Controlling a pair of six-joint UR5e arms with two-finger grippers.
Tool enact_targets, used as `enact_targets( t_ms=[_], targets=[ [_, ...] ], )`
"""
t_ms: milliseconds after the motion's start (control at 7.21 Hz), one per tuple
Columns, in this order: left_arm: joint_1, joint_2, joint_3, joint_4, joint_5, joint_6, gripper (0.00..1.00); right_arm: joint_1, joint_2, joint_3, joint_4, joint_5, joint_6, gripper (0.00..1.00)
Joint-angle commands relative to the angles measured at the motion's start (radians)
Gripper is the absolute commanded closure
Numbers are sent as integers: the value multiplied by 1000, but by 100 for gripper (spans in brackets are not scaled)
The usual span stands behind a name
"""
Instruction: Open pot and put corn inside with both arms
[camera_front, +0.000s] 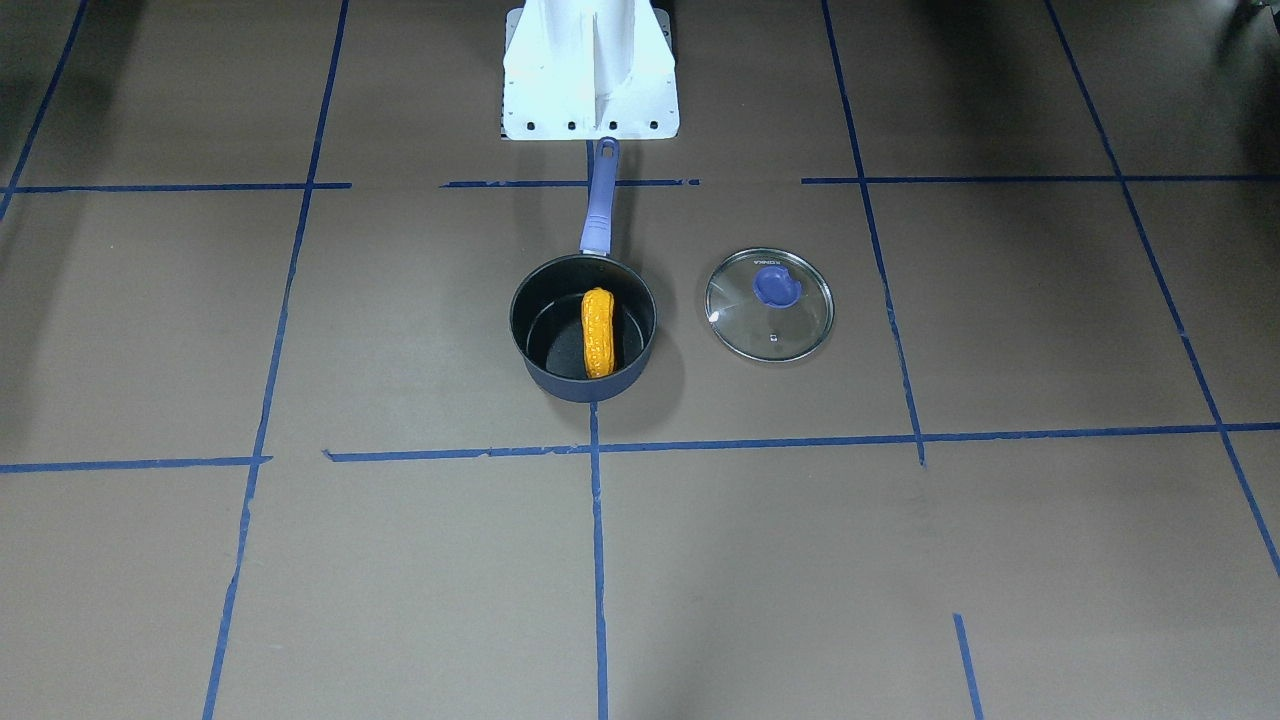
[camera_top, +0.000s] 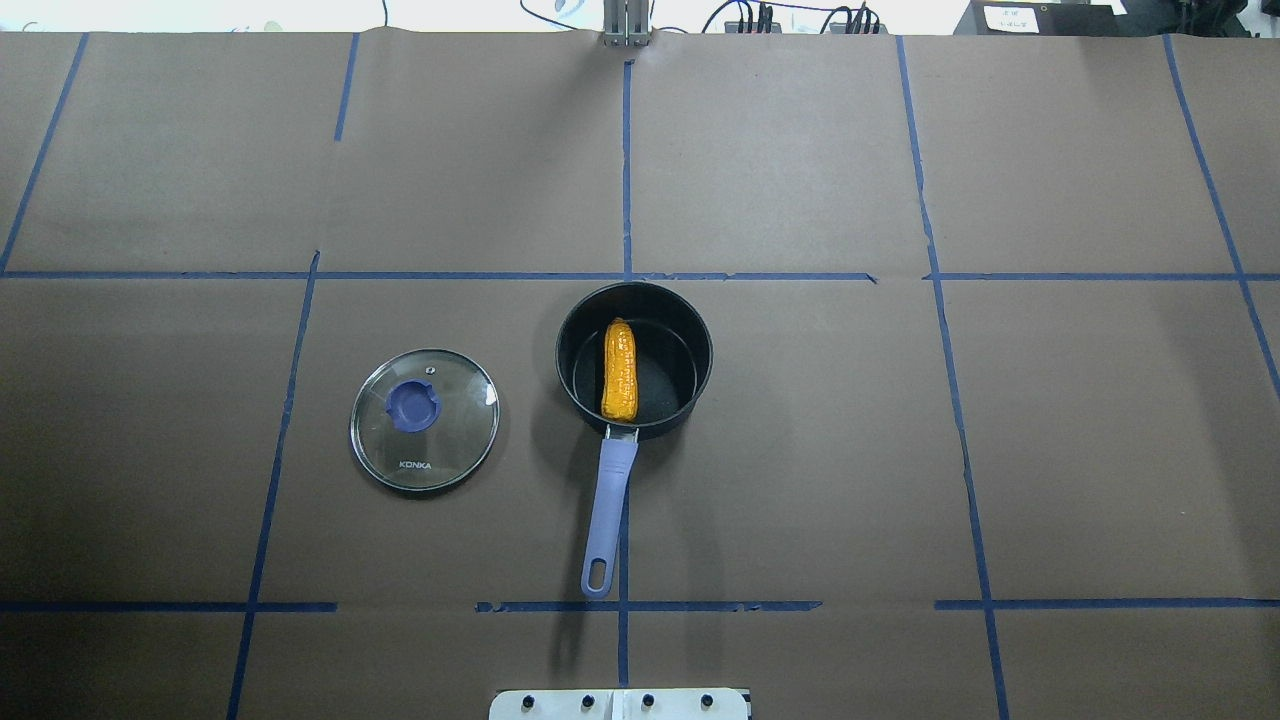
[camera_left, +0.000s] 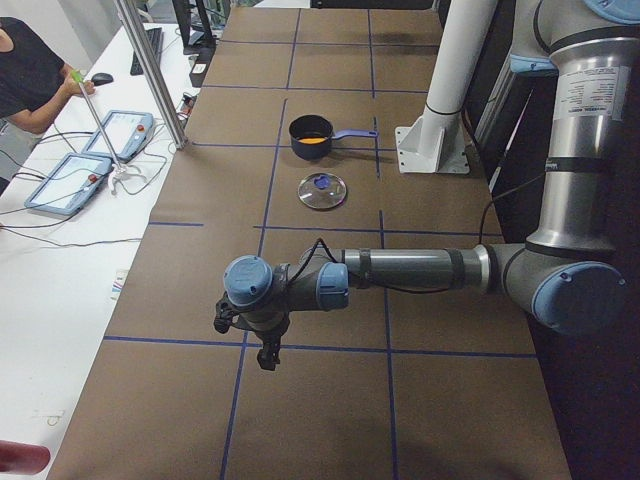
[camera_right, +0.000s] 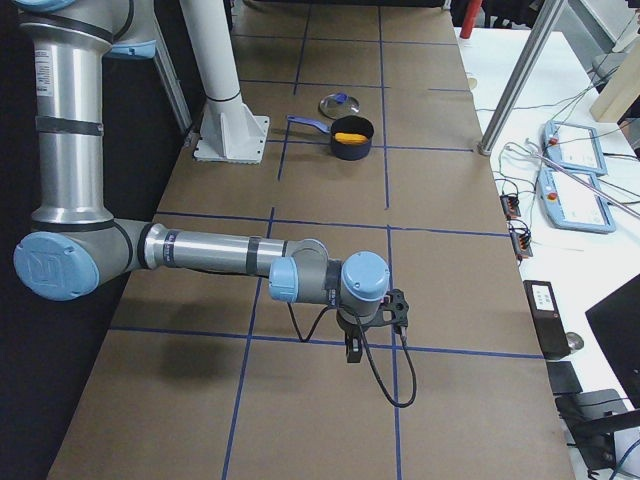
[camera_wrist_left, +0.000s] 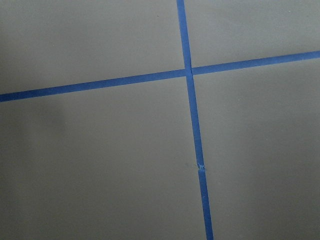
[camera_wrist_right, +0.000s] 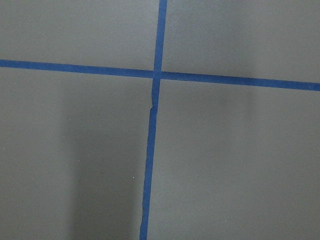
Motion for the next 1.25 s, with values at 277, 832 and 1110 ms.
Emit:
enact_targets(
  t_ms=[277,832,1110],
  targets=[
    [-7,2,-4,1,-2,0,0,14,4,2,6,4,1,0],
    [-6,3,-2,-1,0,0,0,16,9,2,1,5,1,0],
    [-6,1,-2,-1,0,0,0,16,10,4,1,4,1,0]
  ],
)
